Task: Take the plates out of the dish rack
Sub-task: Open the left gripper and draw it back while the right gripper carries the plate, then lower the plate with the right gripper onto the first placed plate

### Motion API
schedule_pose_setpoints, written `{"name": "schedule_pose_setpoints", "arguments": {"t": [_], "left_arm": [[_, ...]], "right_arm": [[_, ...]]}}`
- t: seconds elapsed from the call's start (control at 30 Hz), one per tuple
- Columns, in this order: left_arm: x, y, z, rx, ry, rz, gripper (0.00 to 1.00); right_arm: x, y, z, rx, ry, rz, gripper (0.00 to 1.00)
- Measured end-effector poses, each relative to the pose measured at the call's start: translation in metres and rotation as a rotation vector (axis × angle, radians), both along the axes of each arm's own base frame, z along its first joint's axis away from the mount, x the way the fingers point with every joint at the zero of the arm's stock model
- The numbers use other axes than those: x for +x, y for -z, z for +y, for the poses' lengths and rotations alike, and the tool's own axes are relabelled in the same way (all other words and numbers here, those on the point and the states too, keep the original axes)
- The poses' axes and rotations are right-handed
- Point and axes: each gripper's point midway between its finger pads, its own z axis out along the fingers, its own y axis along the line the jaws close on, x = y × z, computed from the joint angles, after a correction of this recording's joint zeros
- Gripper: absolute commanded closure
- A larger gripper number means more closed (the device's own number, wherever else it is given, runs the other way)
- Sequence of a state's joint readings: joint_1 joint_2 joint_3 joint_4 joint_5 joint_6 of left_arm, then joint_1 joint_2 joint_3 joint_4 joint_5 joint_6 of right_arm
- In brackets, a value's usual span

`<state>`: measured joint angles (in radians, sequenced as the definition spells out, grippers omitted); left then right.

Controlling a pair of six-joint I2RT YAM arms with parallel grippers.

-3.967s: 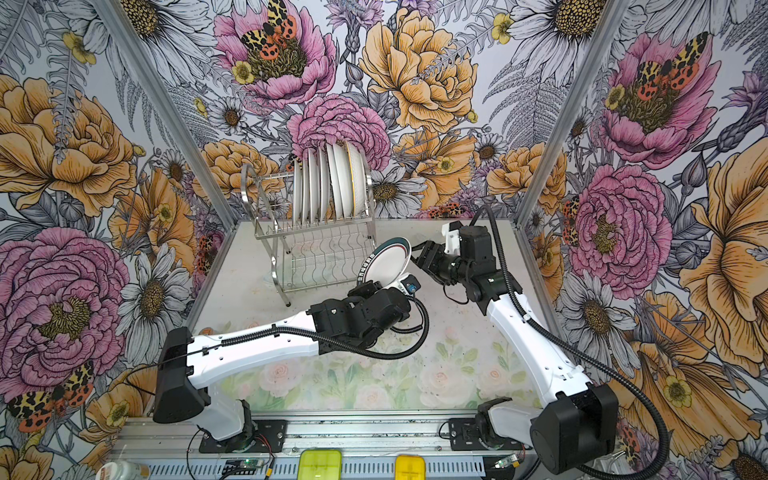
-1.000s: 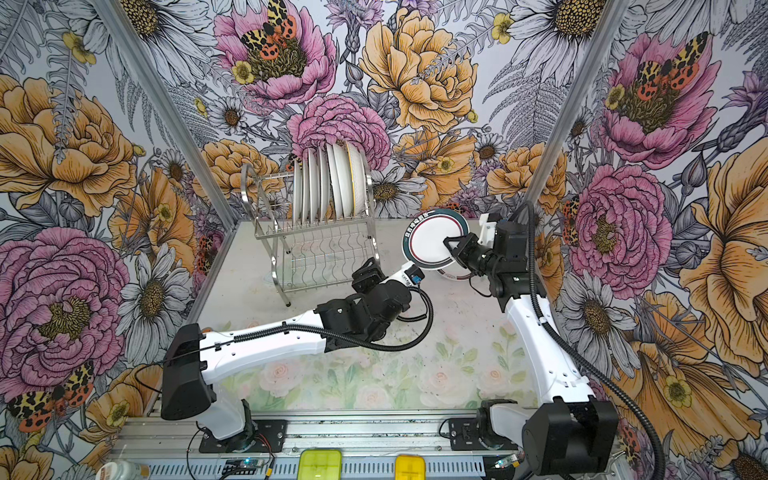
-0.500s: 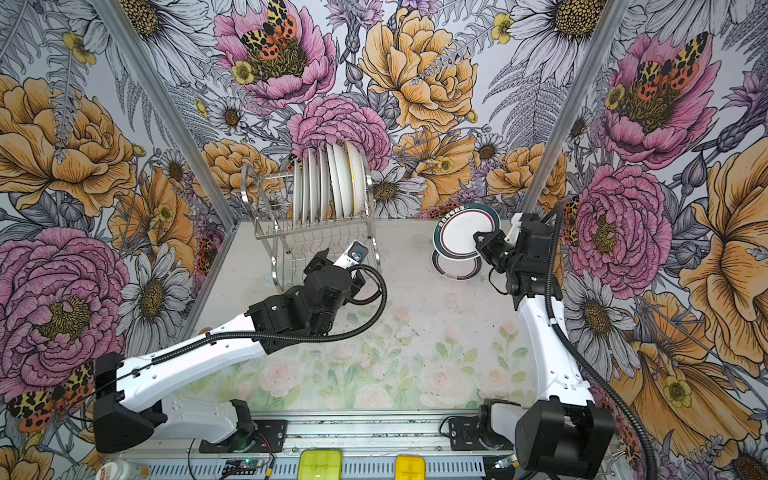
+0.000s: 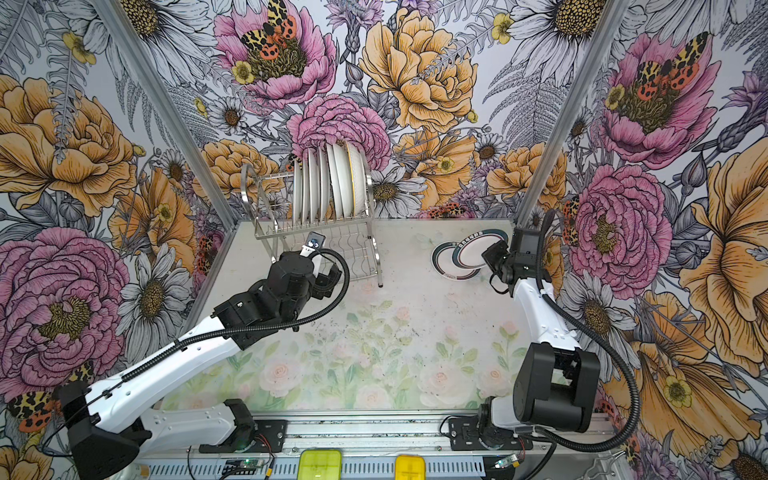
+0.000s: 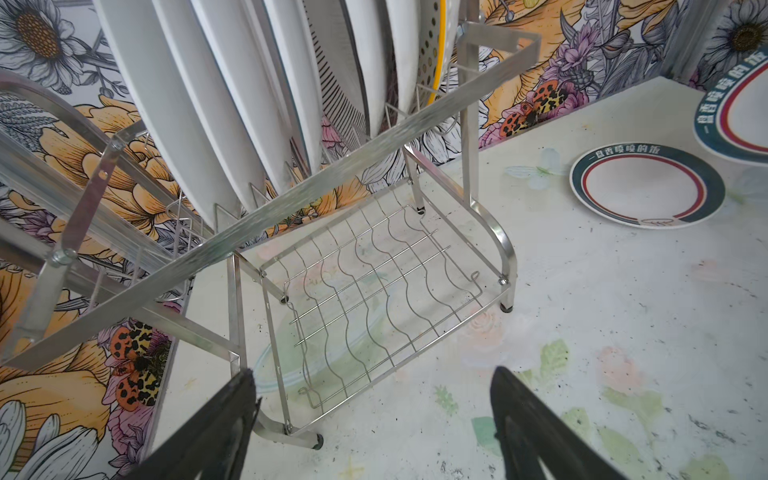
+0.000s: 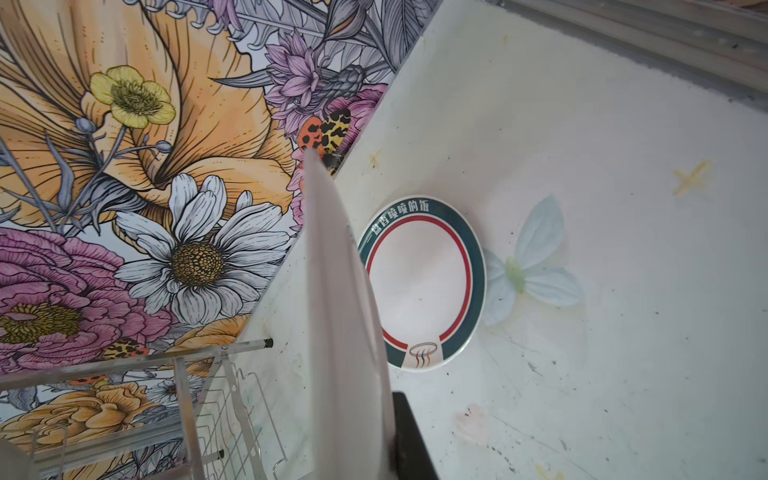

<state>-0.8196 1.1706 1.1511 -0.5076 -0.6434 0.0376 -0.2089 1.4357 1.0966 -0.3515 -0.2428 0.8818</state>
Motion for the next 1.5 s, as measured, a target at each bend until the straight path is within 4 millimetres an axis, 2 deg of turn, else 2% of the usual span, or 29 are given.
{"name": "schedule_pose_setpoints", "arguments": {"t": [0.17,0.4,0.73,1.3,1.5], "left_arm": [[0.006,0.002,0.008,-0.052,-0.013,0.024,0.1],[0.006,0.003,0.015,-0.131,-0.024,0.046,0.08],[0.008,0.011,0.018,-0.207,-0.038,0.087,0.04],[0.012,0.018,0.025,-0.223,-0.058,0.106,0.03],[0.009,0.022,0.033,-0.223,-0.07,0.108,0.03]], "right_arm": [[0.008,0.026,-0.004,0.019,0.022,0.06,1.0],[0.034,0.066,-0.01,0.046,0.032,0.137,1.0],[0.068,0.077,-0.014,0.047,0.028,0.136,1.0],[0.087,0.107,-0.002,0.024,-0.01,0.181,1.0],[0.095,0.107,0.0,0.019,-0.018,0.166,0.9]]}}
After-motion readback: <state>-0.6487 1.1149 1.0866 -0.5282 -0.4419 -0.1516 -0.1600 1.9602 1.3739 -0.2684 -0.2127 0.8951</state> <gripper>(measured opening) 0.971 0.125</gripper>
